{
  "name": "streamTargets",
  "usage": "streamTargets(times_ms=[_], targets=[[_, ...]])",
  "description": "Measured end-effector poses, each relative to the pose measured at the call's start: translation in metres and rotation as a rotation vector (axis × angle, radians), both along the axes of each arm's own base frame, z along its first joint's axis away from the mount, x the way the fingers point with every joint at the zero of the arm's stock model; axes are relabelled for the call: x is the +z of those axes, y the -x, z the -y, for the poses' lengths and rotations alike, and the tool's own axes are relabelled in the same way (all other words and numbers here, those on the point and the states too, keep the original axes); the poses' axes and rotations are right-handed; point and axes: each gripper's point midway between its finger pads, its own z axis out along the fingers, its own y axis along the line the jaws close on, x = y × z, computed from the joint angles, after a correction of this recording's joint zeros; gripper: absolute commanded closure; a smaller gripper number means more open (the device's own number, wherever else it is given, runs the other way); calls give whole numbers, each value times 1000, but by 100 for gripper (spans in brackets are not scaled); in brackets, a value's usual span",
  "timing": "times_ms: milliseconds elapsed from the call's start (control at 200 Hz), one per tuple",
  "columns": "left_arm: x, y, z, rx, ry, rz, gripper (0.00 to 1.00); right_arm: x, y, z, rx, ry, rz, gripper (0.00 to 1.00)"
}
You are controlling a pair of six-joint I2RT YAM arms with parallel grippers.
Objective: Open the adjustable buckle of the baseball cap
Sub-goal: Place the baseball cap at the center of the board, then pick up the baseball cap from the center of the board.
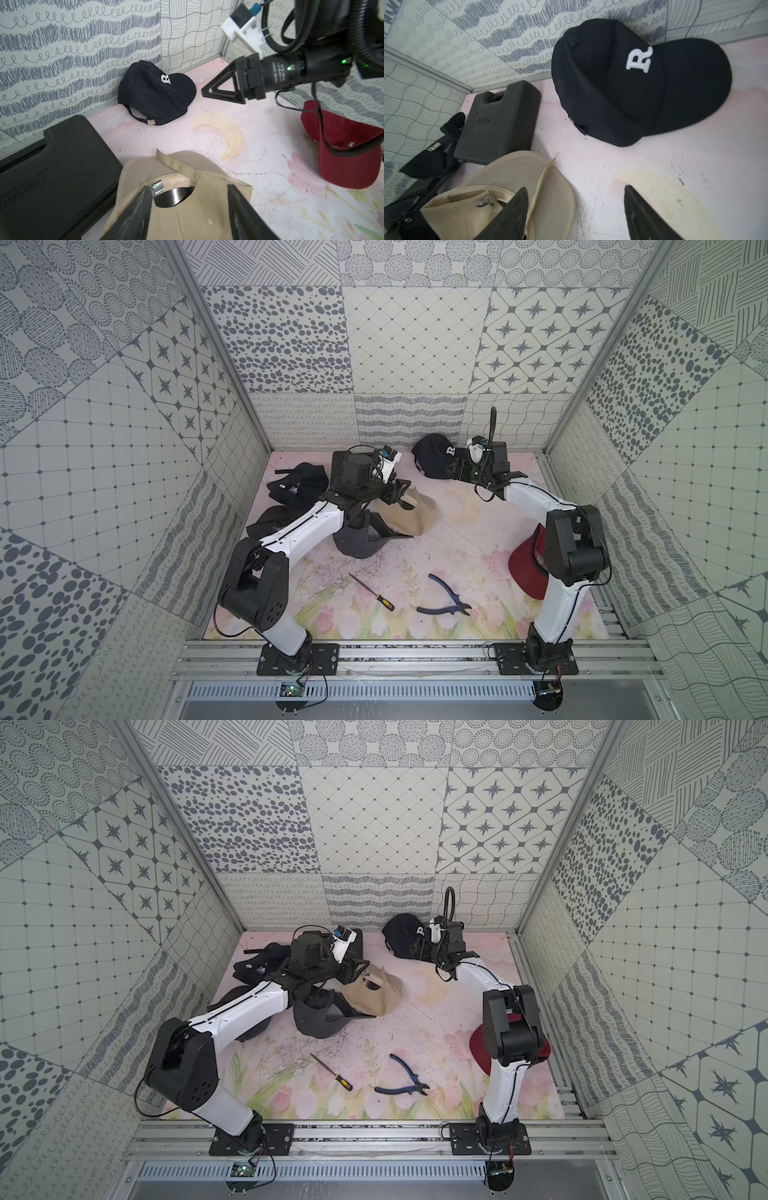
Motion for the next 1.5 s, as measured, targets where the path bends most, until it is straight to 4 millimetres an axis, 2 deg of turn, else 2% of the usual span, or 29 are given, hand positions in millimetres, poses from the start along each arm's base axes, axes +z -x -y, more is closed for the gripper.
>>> streamTargets(times_ms=[180,440,525,580,735,760,880,1015,1081,1301,1401,1501], targets=[[-2,12,1,-37,-7,-36,41,-20,-35,-17,24,94,41,30],[-6,23,-4,-47,-33,-73,42,-44,-87,-20,-16,184,49,29],[-9,25,-5,-47,-43,-88,41,-47,-102,-22,-15,202,49,38],[-10,26,-6,-48,-50,-98,41,-48,-109,-23,-16,207,44,48],[-14,28,-8,-44,-68,-120,41,-54,-113,-26,7,224,17,92],[-15,29,-8,-43,-70,-124,41,-54,-111,-26,14,227,12,100],[-19,29,-11,-34,-83,-135,40,-55,-101,-30,42,225,-6,100],[-20,27,-14,-18,-92,-137,38,-45,-62,-26,74,218,-37,100],[-20,25,-16,-7,-95,-138,38,-28,-40,-25,90,194,-34,100],[-15,20,-21,9,-100,-120,36,56,30,-23,151,36,79,100],[-13,19,-22,9,-104,-104,36,76,61,-25,197,-21,109,100],[-6,21,-22,-2,-103,-67,35,84,88,-28,245,-73,115,100]])
